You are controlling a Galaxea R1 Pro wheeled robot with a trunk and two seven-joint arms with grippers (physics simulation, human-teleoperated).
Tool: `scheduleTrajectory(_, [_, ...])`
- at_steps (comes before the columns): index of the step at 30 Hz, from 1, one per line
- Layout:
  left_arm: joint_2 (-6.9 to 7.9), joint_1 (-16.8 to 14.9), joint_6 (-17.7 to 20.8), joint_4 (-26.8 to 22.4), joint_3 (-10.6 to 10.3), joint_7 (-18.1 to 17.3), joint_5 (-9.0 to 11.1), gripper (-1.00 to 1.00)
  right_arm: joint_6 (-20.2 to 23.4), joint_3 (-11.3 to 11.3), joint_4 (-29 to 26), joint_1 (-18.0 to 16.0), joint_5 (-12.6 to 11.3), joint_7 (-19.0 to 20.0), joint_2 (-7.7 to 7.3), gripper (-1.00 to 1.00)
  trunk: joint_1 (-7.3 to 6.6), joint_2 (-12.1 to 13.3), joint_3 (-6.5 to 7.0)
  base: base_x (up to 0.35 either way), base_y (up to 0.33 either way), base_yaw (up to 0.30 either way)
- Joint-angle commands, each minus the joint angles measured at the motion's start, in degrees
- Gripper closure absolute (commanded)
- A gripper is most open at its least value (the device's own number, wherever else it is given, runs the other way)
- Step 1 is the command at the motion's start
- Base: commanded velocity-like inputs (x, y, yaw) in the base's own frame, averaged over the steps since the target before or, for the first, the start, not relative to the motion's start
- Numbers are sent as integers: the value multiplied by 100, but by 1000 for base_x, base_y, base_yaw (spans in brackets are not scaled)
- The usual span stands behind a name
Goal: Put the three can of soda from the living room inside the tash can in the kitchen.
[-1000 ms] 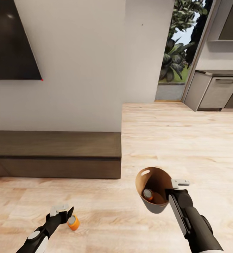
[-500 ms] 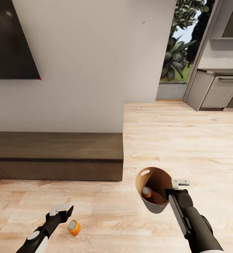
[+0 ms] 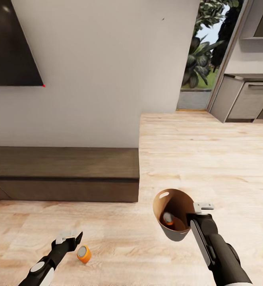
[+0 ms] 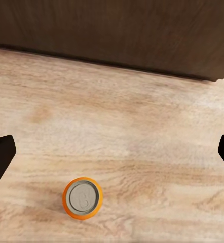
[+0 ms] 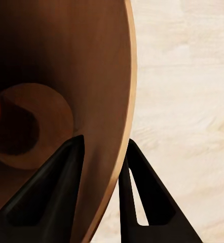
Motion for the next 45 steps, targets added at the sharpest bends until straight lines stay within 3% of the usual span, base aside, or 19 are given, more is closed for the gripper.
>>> scheduleTrajectory(1, [-2,0,-1,1,0,0,0,-100,-2,2,-6,-4,34,9,1,100,-1,0,-9,0,0,0])
scheduleTrajectory(15, [-5,0,-1,3,0,-1,0,-100,-2,5,-10,-3,34,9,2,100,-1,0,-98,0,0,0])
scheduleTrajectory(45, [0,0,-1,12,0,-1,0,-100,-2,5,-37,-3,34,9,2,100,658,-1204,-658,0,0,0])
